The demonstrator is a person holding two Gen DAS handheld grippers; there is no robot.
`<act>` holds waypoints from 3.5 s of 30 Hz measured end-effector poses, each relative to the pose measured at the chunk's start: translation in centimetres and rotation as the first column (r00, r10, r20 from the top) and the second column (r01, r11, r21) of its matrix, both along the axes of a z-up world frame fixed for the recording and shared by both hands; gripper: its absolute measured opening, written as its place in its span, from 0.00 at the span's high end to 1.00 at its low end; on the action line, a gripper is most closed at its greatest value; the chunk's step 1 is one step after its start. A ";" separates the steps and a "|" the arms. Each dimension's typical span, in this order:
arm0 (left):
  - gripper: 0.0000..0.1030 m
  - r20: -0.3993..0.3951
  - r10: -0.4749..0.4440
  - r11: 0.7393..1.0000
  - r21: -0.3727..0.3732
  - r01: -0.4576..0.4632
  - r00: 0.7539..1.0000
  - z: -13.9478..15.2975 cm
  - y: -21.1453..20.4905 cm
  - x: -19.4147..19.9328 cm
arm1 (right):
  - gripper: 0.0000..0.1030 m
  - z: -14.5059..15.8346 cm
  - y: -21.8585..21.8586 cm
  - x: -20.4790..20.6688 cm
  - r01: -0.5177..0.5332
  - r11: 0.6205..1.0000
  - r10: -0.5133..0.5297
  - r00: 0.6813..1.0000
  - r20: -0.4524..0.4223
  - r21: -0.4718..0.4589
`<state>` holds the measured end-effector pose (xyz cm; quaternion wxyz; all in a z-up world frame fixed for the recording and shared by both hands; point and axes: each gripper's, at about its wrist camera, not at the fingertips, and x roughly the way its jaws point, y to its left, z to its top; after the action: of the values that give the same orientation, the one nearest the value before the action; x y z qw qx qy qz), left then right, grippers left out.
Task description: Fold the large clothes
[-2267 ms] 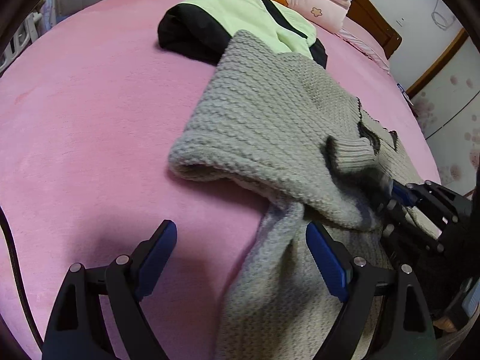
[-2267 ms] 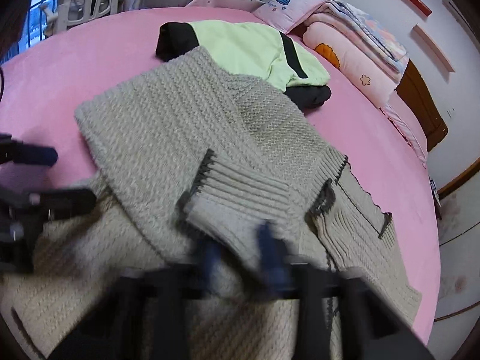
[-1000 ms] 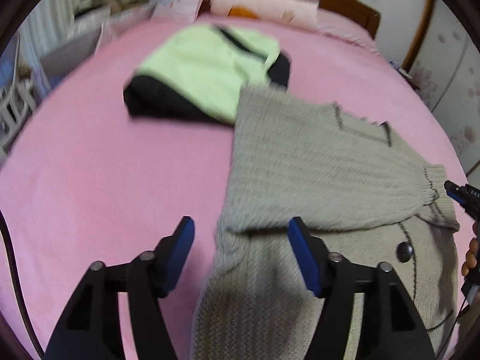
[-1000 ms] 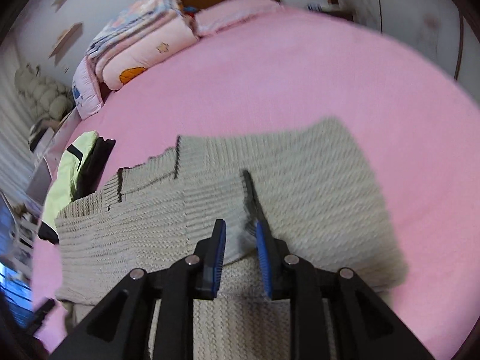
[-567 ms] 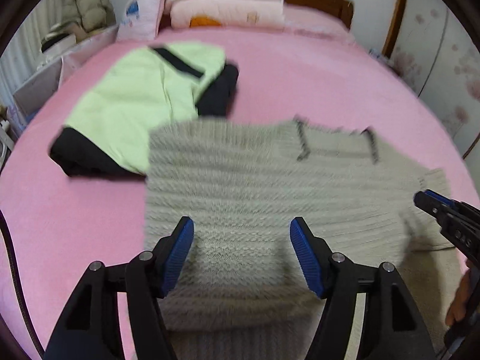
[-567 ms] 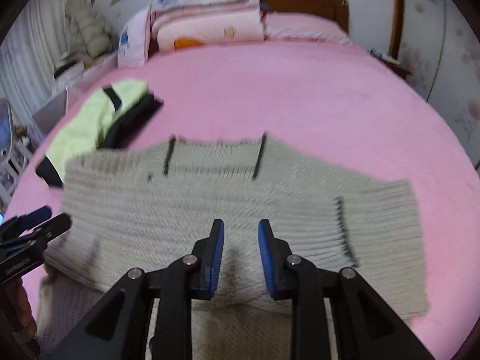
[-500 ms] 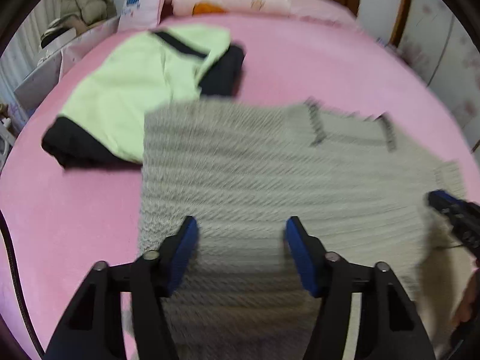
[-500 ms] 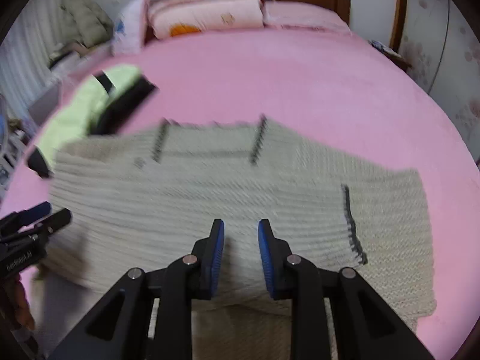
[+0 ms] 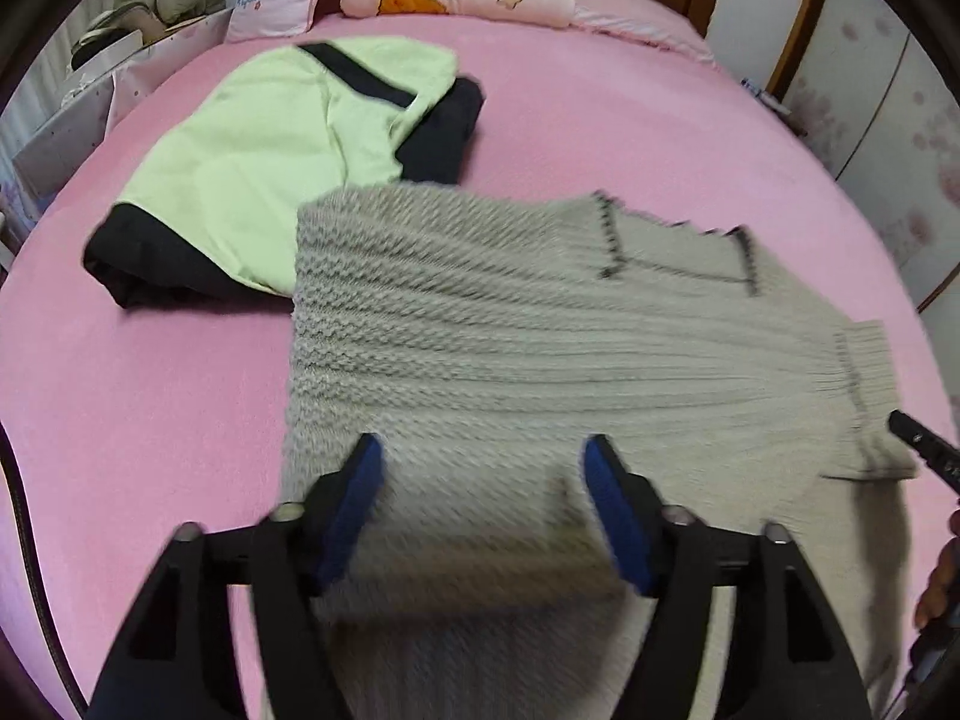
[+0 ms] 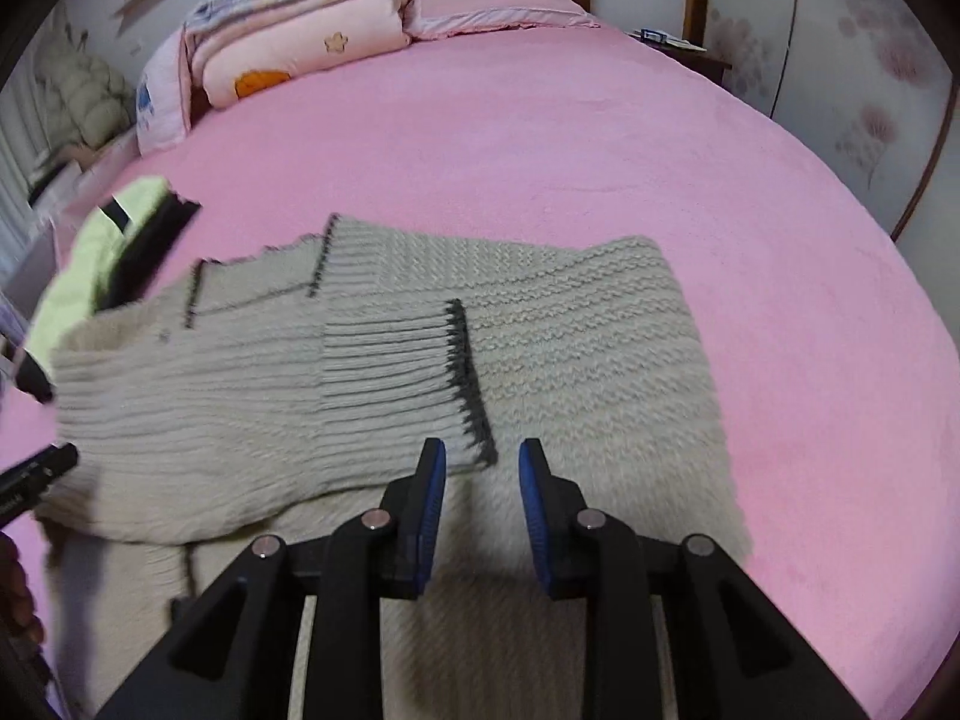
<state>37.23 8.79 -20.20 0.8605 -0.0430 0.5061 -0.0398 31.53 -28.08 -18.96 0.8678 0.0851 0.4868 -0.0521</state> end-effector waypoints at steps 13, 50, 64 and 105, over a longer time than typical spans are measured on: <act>0.12 0.156 -0.068 0.998 0.022 0.066 0.985 12.2 -2.7 -10.9 | 0.72 9.8 3.5 -8.3 -0.070 0.995 0.060 0.990 0.127 0.075; 0.09 0.301 -0.049 0.998 -0.022 0.058 0.952 15.8 2.7 -35.6 | 0.72 16.5 5.3 -34.0 -0.210 0.955 0.273 0.899 0.341 -0.210; 0.09 -0.114 0.031 0.999 -0.038 -0.035 0.993 -2.2 7.8 -38.5 | 0.49 1.3 -2.6 -38.4 -0.110 0.994 0.110 0.993 -0.035 -0.002; 0.91 -0.244 -0.112 0.985 -0.154 0.075 0.963 -5.0 4.3 -37.6 | 0.92 -4.9 -2.4 -37.1 -0.231 0.958 0.257 0.954 -0.156 0.169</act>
<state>-0.38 13.05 -25.19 0.7813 -0.0854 0.6083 -0.1110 -5.55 -30.44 -23.82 0.8122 0.0837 0.5710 0.0849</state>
